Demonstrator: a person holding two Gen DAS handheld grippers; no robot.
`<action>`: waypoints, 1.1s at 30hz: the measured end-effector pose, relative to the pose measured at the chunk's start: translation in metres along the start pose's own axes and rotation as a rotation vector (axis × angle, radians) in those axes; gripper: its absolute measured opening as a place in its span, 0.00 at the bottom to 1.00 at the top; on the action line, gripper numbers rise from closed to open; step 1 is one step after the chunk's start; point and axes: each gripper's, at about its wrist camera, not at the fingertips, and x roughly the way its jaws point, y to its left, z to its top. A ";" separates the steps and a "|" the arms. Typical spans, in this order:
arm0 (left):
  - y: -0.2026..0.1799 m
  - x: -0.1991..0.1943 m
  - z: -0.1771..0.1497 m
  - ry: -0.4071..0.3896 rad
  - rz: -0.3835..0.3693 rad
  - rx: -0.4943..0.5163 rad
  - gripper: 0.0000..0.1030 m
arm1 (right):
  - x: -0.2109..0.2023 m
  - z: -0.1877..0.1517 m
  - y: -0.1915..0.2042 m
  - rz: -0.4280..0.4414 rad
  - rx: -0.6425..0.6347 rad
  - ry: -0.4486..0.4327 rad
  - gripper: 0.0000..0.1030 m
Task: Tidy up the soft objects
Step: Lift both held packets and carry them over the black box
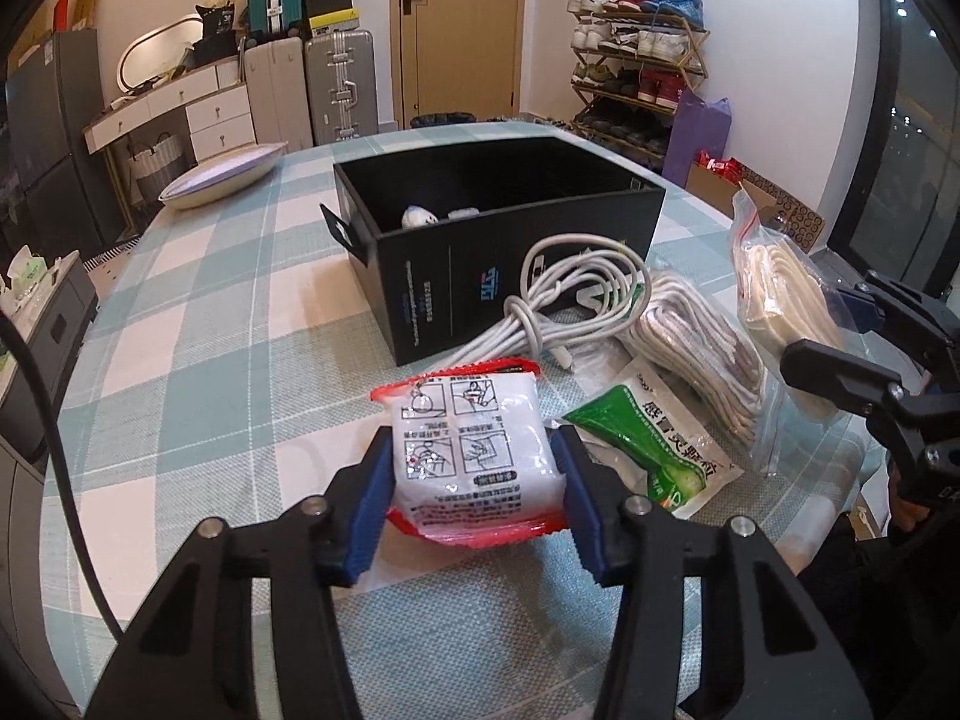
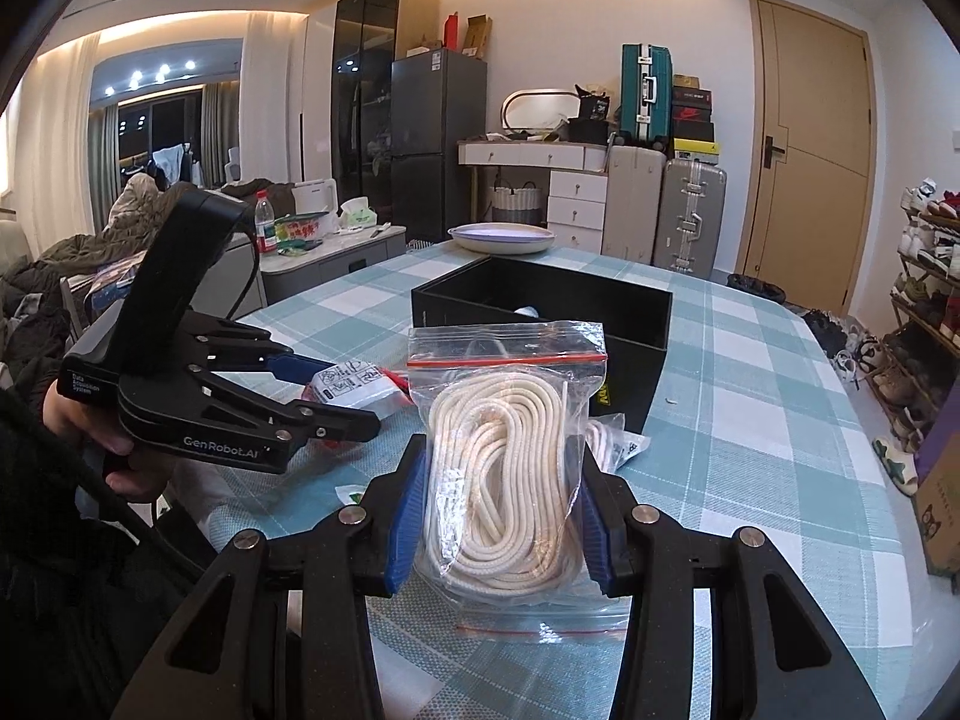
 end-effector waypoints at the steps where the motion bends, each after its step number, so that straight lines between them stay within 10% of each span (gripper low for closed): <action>1: 0.001 -0.001 0.001 -0.007 0.000 -0.001 0.49 | 0.000 0.000 -0.001 -0.004 0.004 -0.003 0.43; 33: 0.005 -0.049 0.061 -0.222 0.038 0.033 0.49 | -0.019 0.051 -0.039 -0.028 0.139 -0.088 0.43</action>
